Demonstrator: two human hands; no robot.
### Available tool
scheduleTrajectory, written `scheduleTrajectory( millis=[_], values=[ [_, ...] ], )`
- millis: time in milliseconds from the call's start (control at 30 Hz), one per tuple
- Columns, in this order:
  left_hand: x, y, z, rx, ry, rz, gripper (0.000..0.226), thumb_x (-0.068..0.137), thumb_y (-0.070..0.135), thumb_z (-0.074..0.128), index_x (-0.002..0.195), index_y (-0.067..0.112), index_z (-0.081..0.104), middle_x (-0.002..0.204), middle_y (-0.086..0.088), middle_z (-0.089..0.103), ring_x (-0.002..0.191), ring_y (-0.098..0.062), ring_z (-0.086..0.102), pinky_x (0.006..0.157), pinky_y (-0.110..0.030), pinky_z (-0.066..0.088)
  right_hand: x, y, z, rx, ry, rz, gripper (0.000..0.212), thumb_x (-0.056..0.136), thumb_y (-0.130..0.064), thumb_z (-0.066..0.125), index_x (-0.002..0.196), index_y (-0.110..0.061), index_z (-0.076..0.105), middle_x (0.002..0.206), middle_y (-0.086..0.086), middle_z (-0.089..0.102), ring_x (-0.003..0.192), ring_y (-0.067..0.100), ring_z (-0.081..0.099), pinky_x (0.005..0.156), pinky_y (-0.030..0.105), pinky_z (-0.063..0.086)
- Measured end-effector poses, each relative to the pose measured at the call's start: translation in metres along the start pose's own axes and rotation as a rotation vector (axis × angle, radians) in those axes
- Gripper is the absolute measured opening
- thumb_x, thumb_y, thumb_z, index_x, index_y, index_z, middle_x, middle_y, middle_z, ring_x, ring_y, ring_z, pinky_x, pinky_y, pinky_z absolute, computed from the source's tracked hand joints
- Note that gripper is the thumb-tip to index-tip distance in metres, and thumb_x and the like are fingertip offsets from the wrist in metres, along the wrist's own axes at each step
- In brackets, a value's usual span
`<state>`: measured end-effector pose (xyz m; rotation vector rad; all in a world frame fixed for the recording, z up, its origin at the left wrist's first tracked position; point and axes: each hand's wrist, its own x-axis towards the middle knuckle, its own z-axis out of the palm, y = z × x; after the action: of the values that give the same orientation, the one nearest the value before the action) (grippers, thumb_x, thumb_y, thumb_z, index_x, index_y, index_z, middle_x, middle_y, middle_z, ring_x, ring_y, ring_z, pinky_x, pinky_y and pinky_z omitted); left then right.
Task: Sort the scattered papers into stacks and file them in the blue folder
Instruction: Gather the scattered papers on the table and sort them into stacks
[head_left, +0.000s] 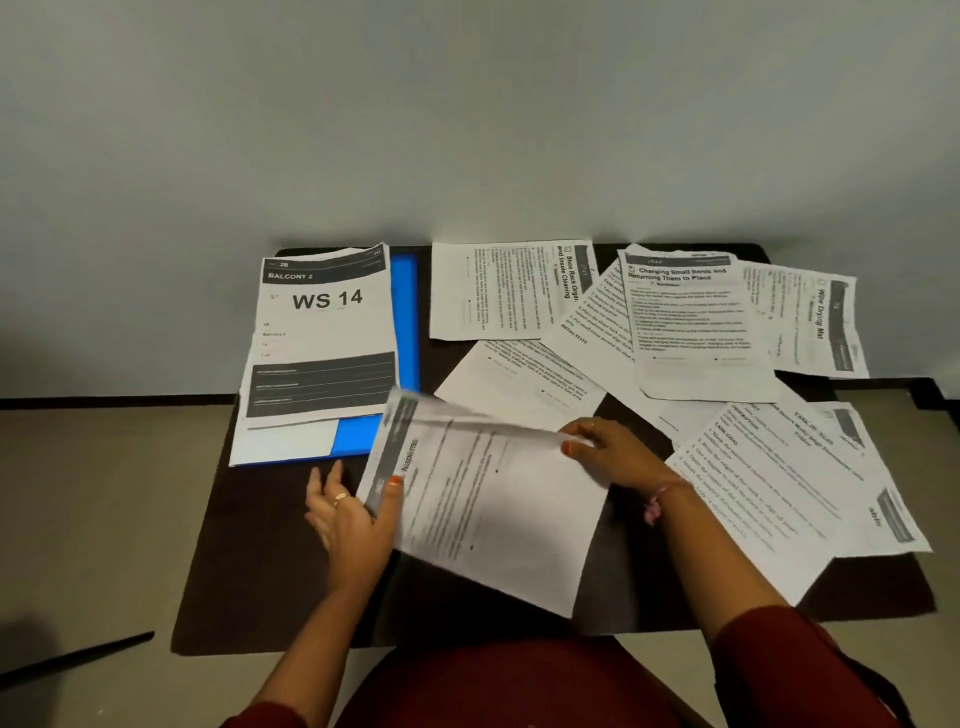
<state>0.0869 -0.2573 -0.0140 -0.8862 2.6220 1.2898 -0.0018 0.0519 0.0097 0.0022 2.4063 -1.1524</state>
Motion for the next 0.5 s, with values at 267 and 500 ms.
scheduleTrajectory(
  millis=[267, 500],
  values=[
    [-0.025, 0.068, 0.064, 0.162, -0.112, 0.267, 0.087, 0.082, 0.051, 0.061, 0.148, 0.008, 0.024, 0.157, -0.014, 0.001, 0.146, -0.032, -0.002, 0.118, -0.048, -0.006, -0.017, 0.05, -0.027, 0.417, 0.298, 0.296, 0.014, 0.09, -0.01, 0.061, 0.104, -0.011, 0.065, 0.101, 0.009, 0.068, 0.08, 0.014, 0.062, 0.065, 0.019, 0.047],
    [-0.032, 0.099, 0.127, 0.438, -0.297, 0.259, 0.089, 0.089, 0.057, 0.053, 0.153, 0.018, 0.006, 0.158, -0.012, -0.015, 0.146, -0.032, -0.015, 0.113, -0.056, -0.011, -0.022, 0.063, -0.014, 0.53, 0.337, 0.42, 0.028, 0.091, -0.005, 0.053, 0.118, -0.007, 0.058, 0.111, 0.01, 0.064, 0.095, 0.023, 0.061, 0.069, 0.025, 0.048]
  ],
)
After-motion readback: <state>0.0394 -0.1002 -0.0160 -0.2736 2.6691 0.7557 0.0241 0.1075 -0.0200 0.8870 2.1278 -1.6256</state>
